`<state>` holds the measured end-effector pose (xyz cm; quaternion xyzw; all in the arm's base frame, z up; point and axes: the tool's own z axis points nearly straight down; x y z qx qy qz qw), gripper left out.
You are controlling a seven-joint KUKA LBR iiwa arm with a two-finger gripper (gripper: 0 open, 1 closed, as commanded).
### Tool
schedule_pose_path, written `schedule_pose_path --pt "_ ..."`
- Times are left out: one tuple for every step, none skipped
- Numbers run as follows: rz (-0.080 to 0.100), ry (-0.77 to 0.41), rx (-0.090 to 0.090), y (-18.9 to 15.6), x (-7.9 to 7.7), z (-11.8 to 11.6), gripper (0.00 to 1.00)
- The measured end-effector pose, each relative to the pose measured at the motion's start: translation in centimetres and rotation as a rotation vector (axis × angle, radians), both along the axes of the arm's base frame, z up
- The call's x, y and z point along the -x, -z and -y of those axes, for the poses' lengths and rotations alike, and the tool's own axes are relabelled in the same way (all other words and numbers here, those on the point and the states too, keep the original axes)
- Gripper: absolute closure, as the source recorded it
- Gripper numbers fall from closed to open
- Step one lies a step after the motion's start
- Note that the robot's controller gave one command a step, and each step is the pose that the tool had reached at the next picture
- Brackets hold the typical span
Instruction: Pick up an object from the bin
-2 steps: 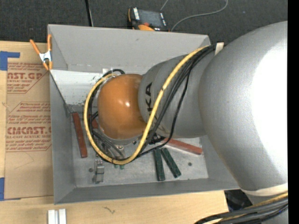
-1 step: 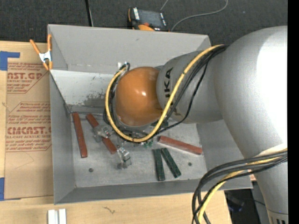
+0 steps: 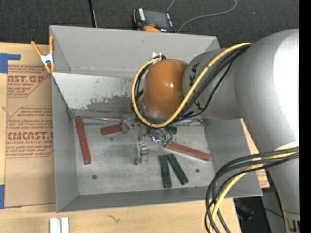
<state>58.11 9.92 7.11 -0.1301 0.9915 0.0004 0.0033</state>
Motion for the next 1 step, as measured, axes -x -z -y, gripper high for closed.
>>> schedule_pose_path --pt "0.004 0.07 -0.001 -9.58 -0.05 1.69 0.0"
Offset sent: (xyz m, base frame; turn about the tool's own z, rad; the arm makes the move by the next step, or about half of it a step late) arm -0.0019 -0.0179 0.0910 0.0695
